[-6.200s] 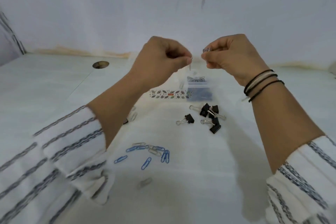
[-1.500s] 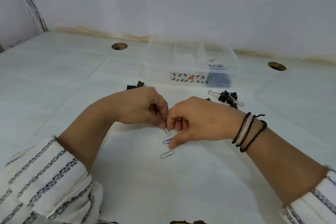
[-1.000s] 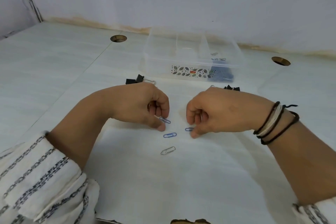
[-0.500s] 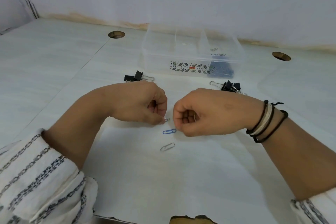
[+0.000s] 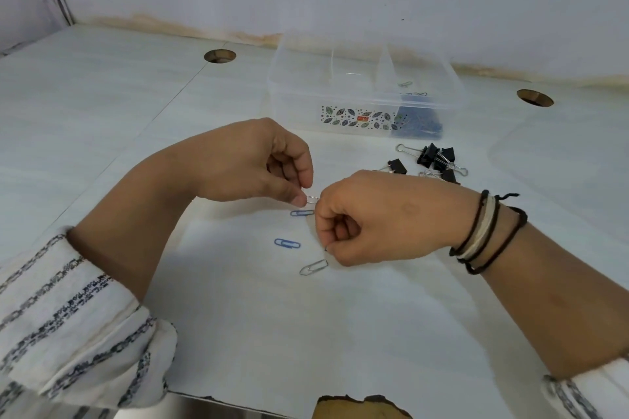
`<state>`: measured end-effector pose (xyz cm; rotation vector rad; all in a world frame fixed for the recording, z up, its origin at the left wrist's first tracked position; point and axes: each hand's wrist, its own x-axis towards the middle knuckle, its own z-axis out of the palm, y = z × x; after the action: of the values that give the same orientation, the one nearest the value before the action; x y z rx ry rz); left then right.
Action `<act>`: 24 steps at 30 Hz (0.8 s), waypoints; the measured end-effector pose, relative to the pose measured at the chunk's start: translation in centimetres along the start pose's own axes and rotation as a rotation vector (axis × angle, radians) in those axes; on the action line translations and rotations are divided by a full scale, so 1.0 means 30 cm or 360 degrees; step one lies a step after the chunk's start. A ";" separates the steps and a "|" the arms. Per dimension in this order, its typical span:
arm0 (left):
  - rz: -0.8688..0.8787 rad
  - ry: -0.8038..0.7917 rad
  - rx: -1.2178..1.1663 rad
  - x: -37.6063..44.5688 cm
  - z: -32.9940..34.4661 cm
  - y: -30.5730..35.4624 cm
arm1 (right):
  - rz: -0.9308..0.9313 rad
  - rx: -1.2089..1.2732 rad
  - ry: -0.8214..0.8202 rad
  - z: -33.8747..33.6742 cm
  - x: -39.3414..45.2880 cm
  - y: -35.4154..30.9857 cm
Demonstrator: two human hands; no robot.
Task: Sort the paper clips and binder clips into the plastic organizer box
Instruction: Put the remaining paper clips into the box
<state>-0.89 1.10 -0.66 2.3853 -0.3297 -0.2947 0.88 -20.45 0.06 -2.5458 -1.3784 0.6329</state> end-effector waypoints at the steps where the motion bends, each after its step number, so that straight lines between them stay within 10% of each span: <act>1: -0.0012 -0.0015 0.0007 0.000 0.001 0.000 | -0.0009 0.0069 -0.0008 -0.013 -0.008 0.007; 6: -0.0036 0.0009 0.0007 0.006 0.000 -0.009 | -0.0123 0.0481 0.0128 -0.015 0.001 -0.010; 12: -0.0122 0.0301 0.0044 0.015 -0.012 -0.026 | -0.0046 0.0098 0.0324 0.078 0.056 -0.072; 24: -0.0124 0.0245 -0.0011 0.008 -0.011 -0.018 | 0.0075 0.0179 0.0046 -0.015 -0.011 -0.034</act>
<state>-0.47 1.62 -0.82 2.4002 -0.1642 -0.1460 0.15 -20.15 0.90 -2.4952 -1.2407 0.6593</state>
